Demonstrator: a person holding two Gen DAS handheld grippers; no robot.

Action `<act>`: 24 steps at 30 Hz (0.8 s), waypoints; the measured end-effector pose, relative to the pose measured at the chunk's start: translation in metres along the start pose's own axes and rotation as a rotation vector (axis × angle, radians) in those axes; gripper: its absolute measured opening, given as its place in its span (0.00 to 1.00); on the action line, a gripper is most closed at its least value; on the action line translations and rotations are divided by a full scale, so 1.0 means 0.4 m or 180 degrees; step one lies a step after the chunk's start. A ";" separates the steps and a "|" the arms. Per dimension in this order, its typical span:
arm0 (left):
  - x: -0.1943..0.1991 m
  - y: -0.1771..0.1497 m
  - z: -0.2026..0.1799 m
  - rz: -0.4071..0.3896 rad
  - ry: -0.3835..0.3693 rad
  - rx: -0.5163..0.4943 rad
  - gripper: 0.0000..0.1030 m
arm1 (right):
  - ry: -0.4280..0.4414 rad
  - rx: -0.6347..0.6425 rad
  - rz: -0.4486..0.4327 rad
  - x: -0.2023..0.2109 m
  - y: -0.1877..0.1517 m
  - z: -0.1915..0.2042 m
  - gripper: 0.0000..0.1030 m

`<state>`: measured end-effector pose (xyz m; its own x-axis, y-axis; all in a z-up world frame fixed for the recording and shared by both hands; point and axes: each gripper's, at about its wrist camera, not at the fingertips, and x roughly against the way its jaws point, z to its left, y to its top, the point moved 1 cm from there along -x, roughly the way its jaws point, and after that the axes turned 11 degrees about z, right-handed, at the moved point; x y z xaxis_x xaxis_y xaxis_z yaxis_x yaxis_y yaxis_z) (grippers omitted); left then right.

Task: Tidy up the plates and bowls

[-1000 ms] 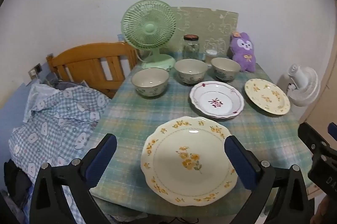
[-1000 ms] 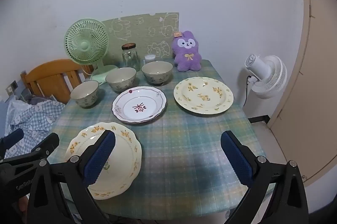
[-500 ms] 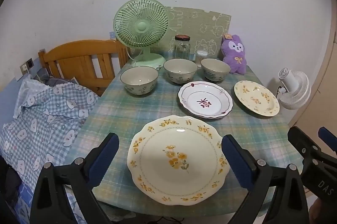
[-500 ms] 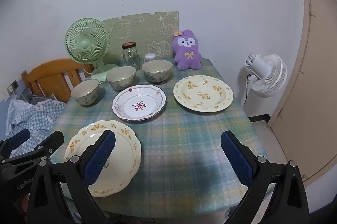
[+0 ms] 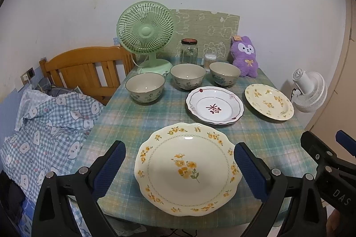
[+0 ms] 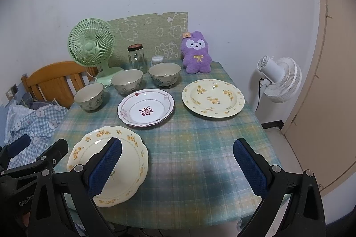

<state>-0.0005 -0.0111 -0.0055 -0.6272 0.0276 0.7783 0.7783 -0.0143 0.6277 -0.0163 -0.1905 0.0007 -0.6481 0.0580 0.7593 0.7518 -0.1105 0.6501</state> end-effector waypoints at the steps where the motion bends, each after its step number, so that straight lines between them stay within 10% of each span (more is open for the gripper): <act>1: 0.000 0.000 0.000 -0.0002 0.0002 -0.0003 0.95 | -0.0002 0.0003 -0.0001 0.000 -0.001 0.000 0.99; 24: 0.000 0.005 -0.022 -0.0036 0.0024 -0.0059 0.94 | 0.0003 0.0020 -0.0025 0.009 0.005 -0.006 0.99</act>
<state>0.0009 -0.0198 -0.0044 -0.6362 0.0204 0.7712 0.7706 -0.0327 0.6365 -0.0174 -0.1930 0.0047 -0.6542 0.0580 0.7541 0.7473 -0.1036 0.6563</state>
